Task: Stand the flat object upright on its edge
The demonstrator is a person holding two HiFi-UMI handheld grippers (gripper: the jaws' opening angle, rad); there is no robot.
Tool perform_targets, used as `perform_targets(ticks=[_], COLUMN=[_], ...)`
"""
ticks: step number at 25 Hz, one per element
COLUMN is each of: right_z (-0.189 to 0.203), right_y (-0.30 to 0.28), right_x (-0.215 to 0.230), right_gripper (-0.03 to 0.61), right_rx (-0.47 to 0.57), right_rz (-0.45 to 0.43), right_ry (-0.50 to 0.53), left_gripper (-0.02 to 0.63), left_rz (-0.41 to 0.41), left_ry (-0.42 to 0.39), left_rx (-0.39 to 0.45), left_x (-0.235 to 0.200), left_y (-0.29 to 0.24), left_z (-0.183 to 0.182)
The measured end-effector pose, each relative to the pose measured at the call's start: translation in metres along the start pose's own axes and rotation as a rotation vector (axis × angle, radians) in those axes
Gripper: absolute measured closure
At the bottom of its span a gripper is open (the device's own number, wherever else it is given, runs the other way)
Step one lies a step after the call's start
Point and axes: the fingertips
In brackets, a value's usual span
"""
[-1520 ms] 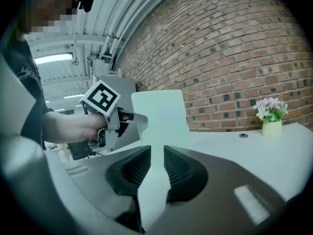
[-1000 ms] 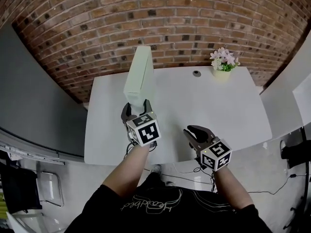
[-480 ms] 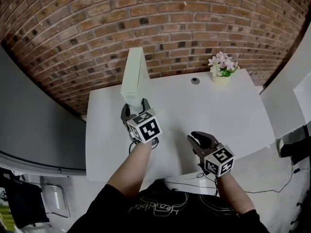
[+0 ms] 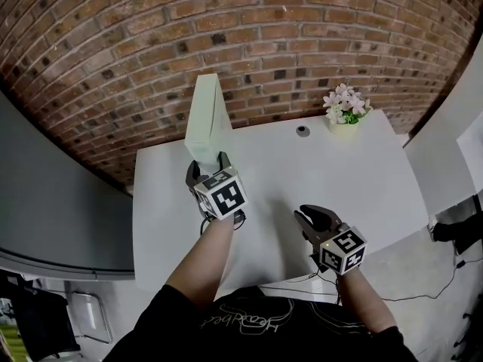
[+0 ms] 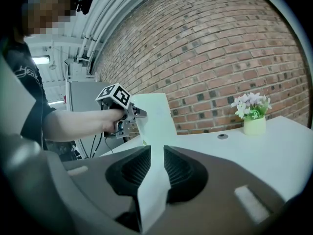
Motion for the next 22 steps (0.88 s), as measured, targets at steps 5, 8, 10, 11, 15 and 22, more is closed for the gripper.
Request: perform_targets(ticks=[5, 8, 10, 11, 15, 22], right_z=[-0.001, -0.002, -0.002, -0.002, -0.001, 0.008], right_y=[0.000, 0.000, -0.001, -0.001, -0.005, -0.023], right_x=[-0.002, -0.004, -0.006, -0.007, -0.012, -0.027], right_gripper=[0.494, 0.494, 0.494, 0.494, 0.494, 0.494], right_rx=[0.021, 0.032, 0.033, 0.032, 0.031, 0.007], right_rz=[-0.024, -0.033, -0.040, -0.045, -0.059, -0.079], right_ry=[-0.025, -0.033, -0.033, -0.032, -0.036, -0.052], left_gripper=[0.331, 0.311, 0.304, 0.304, 0.305, 0.349], left_rz=[0.041, 0.085, 0.123, 0.145, 0.275, 0.536], left_ry=[-0.031, -0.043, -0.047, -0.052, -0.077, -0.276], left_rx=[0.011, 0.008, 0.005, 0.003, -0.012, -0.003], left_x=[0.005, 0.006, 0.005, 0.004, -0.002, -0.028], left_y=[0.006, 0.013, 0.022, 0.026, 0.041, 0.038], left_z=[-0.001, 0.000, -0.001, 0.000, 0.009, 0.042])
Point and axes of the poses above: the fingertips, and each gripper's own axes: y backward along the fingers, x to its right, z out of its underside, and after that the axes turned 3 degrees about -z, right-handed
